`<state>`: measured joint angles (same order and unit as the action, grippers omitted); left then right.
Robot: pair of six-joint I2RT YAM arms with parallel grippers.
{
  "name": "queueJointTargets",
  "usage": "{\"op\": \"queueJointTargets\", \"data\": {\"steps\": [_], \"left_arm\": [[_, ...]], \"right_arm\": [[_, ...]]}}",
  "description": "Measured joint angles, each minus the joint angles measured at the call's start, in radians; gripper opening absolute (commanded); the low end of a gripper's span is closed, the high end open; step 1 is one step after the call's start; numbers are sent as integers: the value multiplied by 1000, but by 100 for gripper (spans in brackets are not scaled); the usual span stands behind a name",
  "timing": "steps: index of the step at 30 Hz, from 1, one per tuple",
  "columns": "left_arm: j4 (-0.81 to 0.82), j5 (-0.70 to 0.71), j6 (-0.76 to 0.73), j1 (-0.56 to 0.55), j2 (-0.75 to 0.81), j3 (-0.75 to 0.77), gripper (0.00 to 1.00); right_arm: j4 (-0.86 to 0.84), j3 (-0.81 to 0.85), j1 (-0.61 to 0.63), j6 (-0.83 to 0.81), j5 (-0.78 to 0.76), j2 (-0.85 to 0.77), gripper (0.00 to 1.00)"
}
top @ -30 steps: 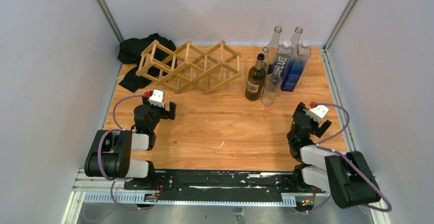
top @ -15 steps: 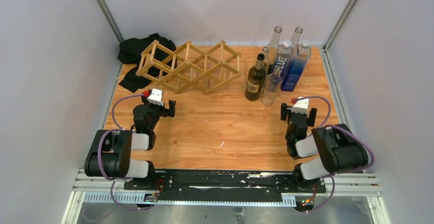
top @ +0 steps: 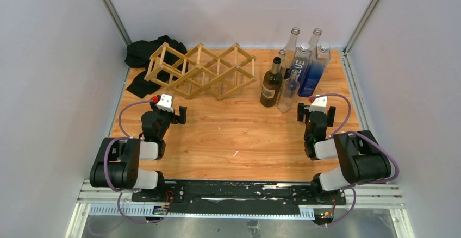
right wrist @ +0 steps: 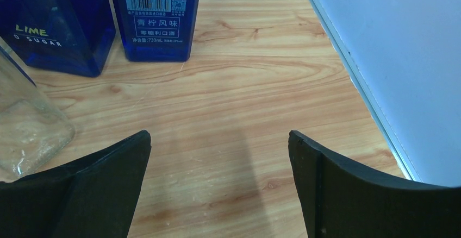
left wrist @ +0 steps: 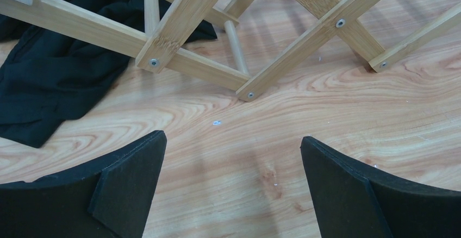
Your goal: Take the wine bottle off the wine rack
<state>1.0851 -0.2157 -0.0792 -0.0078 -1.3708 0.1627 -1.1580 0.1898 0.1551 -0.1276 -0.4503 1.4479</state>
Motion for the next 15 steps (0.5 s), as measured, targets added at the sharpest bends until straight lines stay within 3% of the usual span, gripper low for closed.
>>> {"op": "queueJointTargets", "data": {"steps": [15], "left_arm": [[2,0,1,0,0,0,100]], "right_arm": [[14,0,0,0,6,0,100]]}}
